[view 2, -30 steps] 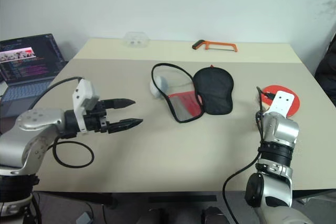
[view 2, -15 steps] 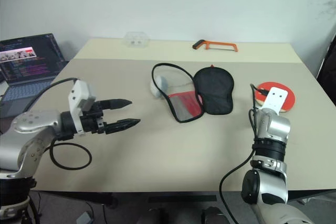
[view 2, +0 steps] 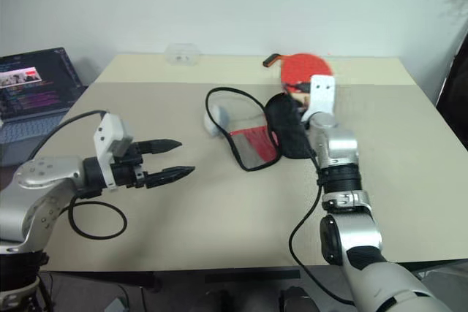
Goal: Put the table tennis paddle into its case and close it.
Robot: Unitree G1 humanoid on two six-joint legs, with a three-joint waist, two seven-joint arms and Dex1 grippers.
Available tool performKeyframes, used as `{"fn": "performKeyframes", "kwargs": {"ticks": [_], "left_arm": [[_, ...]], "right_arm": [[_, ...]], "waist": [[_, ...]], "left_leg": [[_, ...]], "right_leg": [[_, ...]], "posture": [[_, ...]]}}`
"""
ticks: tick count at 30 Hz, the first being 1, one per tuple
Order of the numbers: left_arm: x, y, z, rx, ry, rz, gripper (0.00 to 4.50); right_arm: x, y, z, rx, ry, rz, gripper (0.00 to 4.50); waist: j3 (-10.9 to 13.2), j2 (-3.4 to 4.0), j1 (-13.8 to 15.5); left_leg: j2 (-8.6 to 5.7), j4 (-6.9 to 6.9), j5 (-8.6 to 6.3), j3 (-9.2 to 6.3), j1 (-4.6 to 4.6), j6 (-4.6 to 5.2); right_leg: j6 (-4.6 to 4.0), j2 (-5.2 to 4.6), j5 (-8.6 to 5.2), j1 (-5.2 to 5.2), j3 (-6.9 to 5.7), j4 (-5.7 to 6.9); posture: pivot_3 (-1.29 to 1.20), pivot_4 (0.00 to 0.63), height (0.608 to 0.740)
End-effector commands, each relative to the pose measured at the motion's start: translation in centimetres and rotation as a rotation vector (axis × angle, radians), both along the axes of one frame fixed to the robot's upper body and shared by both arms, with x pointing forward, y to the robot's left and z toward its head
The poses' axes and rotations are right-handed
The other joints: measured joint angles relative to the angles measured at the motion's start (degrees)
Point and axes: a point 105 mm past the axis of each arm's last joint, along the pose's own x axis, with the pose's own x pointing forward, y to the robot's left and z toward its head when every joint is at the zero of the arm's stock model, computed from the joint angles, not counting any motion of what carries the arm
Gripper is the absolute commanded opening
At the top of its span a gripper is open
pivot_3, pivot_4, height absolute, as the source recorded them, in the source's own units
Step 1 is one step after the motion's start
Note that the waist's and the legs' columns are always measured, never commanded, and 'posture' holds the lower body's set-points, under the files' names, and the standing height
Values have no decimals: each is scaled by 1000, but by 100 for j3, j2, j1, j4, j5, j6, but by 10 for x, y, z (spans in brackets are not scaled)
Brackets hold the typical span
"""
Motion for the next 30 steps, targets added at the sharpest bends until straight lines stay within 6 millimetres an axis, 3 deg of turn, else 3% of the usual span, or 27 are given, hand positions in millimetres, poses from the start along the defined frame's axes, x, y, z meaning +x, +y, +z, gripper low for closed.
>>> {"fn": "performKeyframes", "kwargs": {"ticks": [1,17,30], "left_arm": [[-6,-2,12,-3,-53,-11,3916],[-13,2,10,-2,-50,30,3916],[-12,0,10,-3,-49,26,3916]], "right_arm": [[10,1,20,-8,-74,14,1081],[9,17,-7,-30,29,102,1081],[3,7,-29,-44,124,70,1081]], "waist": [[0,0,28],[0,0,-20],[0,0,-12]], "left_leg": [[0,2,0,-2,-4,0],[0,4,1,-7,-12,-2],[0,6,2,-9,-12,-2]], "right_leg": [[0,-1,0,0,-3,-3],[0,-1,0,-5,-7,1],[0,-1,0,-5,-9,2]], "posture": [[0,150,740],[0,150,740],[0,150,740]]}}
